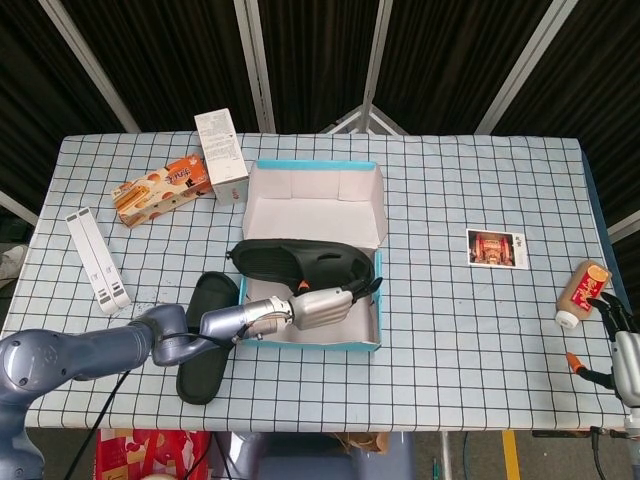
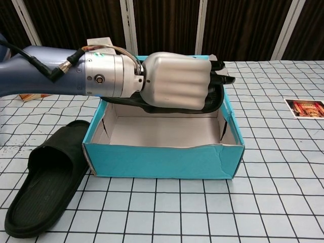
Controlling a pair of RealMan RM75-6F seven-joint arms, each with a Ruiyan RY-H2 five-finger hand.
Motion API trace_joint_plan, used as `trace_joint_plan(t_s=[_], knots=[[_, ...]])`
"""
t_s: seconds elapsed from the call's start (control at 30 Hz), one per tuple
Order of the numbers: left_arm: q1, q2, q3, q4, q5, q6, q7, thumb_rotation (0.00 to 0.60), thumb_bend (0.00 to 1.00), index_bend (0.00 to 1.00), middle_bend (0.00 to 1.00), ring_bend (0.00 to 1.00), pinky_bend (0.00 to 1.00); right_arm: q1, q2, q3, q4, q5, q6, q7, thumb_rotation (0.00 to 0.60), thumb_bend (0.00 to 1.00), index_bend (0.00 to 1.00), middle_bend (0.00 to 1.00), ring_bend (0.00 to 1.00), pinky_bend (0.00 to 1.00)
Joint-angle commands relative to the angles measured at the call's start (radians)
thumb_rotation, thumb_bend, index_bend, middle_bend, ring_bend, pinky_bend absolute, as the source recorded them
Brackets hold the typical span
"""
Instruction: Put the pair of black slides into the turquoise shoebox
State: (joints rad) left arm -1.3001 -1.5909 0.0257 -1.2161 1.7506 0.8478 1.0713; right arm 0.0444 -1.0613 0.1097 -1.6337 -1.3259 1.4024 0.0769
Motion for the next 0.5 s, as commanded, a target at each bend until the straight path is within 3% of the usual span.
trace_joint_plan(t_s=[0.03,0.5], knots=[[0.001,-0.029,-0.001,0.041,0.029,0.014,-0.026,0.6,0.47,0.55,0.46,0.06,0.2,0.0,0.0,-0.001,0.0,0.0,0.0,-0.001,0.6,0.23,0.2,0.13,0.23,0.27],[0.015,-0.123,0.022,0.188,0.107,0.056,-0.137,0.6,0.47,0.55,0.46,0.06,0.2,0.001,0.004,-0.002,0.001,-0.004,-0.008,0.013,0.6,0.23,0.2,0.13,0.23,0.27]])
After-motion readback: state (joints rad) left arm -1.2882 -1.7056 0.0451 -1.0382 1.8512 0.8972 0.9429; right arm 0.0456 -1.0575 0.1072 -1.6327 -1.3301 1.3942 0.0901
